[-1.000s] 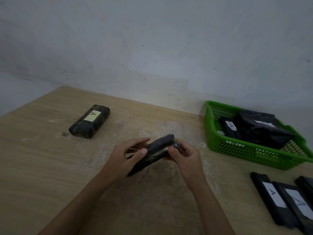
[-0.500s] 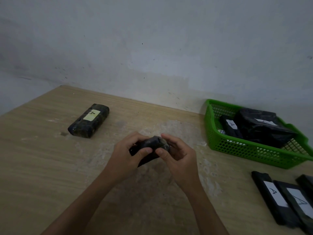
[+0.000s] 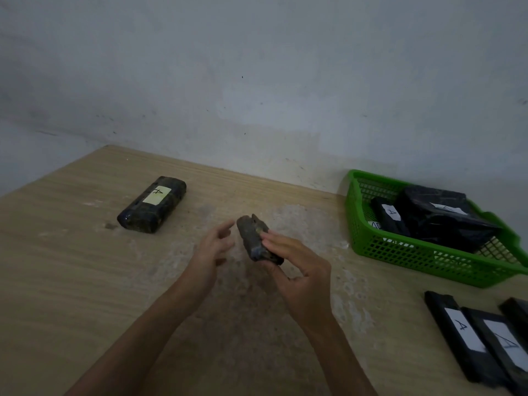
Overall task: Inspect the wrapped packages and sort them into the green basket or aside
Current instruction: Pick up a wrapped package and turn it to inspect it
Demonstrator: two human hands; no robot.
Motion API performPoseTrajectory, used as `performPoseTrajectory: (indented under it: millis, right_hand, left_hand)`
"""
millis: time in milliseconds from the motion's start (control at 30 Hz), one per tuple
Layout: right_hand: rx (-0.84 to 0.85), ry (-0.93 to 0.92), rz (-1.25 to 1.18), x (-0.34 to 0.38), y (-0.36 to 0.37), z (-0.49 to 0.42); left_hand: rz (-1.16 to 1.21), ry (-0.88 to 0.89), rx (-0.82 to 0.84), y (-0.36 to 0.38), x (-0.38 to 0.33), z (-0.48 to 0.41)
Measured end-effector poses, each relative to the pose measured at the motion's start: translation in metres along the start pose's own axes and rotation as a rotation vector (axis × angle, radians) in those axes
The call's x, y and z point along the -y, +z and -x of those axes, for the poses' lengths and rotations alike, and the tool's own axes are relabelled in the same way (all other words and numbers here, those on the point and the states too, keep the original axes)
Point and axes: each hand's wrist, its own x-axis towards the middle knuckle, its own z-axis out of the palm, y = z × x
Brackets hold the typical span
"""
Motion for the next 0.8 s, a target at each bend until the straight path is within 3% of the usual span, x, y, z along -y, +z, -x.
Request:
performPoseTrajectory:
  millis: [100,233,367,567,800]
  right_hand:
    - [0.160,-0.036,0.021,-0.002,0.004,0.004]
    - [0.307,0.014,-0.027,0.006,0.012,0.009]
    - [0.129,0.218,-0.088,0.008,0.010,0.005]
    - [-0.082,0.586,-0.218,0.007,-0.001,-0.003]
    - [-0.031,0.518,-0.350,0.014,-0.003,-0.005]
  left_hand:
    - [0.253,-0.305,0.052,-0.004,-0.003,-0.001]
    - [0.138,-0.256,0.104,-0.009,0.001,0.001]
    - [-0.001,-0.208,0.098,-0.006,0.007,0.001]
    - [-0.069,0.052,0.222,0.001,0.008,0.012]
    - [-0.332,0.460,0.182,0.000,0.010,0.013]
